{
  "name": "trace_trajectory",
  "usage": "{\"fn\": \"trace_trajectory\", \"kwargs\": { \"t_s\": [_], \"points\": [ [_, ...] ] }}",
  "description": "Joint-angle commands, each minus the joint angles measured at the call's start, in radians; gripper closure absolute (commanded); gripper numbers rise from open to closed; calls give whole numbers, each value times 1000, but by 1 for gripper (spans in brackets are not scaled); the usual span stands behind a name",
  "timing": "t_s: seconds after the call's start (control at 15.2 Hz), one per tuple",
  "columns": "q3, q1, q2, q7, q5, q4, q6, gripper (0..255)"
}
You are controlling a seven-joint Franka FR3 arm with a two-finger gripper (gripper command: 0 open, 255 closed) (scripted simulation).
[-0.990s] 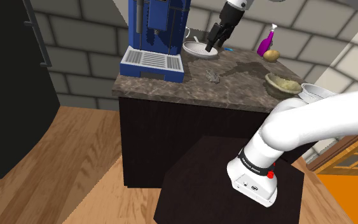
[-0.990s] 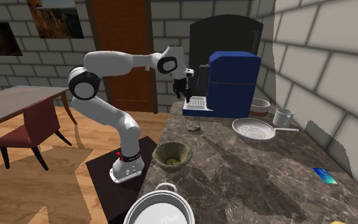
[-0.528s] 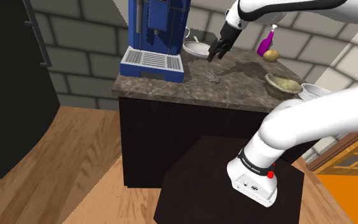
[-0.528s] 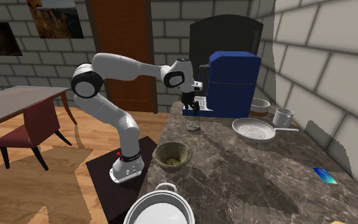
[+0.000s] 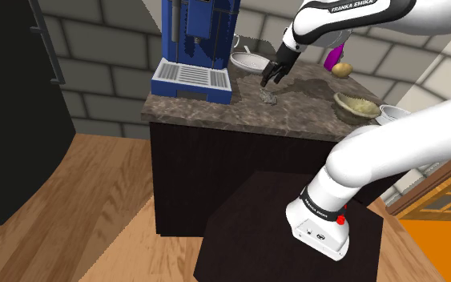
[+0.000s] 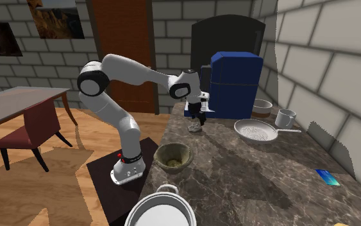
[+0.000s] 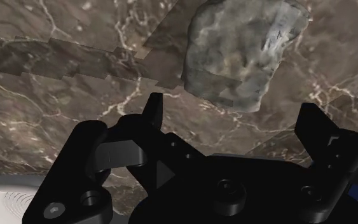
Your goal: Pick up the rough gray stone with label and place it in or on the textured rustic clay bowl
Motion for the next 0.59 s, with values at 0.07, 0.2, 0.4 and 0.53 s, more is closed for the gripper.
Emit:
{"fn": "trace_trajectory", "kwargs": {
  "t_s": [0.07,0.2,0.4,0.53],
  "points": [
    [-8,3,25,-4,1,-23,48,0],
    [-12,5,40,-6,3,-33,73,0],
    [-12,5,40,-6,3,-33,73,0],
    [-12,5,40,-6,3,-33,73,0]
  ]
}}
